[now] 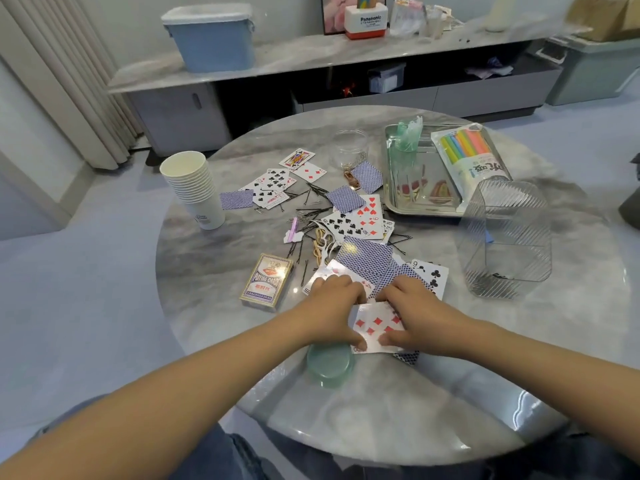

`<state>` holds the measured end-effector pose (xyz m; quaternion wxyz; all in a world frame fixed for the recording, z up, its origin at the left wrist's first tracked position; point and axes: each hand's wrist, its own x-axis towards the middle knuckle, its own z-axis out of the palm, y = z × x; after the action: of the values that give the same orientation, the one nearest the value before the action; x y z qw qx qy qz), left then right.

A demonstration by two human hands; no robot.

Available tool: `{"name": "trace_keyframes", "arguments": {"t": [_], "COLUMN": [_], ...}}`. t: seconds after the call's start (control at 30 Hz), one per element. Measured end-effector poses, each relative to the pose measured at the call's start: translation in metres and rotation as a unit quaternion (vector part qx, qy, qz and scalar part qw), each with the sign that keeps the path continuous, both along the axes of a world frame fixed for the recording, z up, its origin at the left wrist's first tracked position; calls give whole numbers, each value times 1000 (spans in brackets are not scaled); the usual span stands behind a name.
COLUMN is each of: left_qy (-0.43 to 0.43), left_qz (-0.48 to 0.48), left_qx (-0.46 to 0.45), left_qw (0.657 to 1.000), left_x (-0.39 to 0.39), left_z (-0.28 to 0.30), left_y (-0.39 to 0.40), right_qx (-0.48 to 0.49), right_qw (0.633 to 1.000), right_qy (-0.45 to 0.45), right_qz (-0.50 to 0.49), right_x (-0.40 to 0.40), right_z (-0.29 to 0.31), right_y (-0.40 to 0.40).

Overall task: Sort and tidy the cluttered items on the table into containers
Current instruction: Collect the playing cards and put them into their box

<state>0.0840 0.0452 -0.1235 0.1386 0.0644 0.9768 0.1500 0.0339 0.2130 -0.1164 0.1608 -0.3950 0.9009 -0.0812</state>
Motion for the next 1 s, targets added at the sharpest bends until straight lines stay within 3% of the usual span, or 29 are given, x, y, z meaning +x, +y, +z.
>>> {"name": "trace_keyframes", "arguments": {"t": [0.23,0.57,0.8,1.0], "left_qy": [-37,-44,-49,-38], "left_qz": [7,21,-20,-13], "left_qx": [-11,62,22,43], "left_qw": [999,997,998,998], "left_x": [-7,-4,0,1], "left_z": [5,16,16,11], "left_y": [7,2,3,7], "right_qx": [57,56,55,69], "right_qw": [996,998,996,995], "right_qy": [73,-10,62,63], "right_qz": [9,-33,38,31], "right_x": [3,6,5,7], "right_z": [3,14,12,14], "right_y": [-2,1,1,1]}}
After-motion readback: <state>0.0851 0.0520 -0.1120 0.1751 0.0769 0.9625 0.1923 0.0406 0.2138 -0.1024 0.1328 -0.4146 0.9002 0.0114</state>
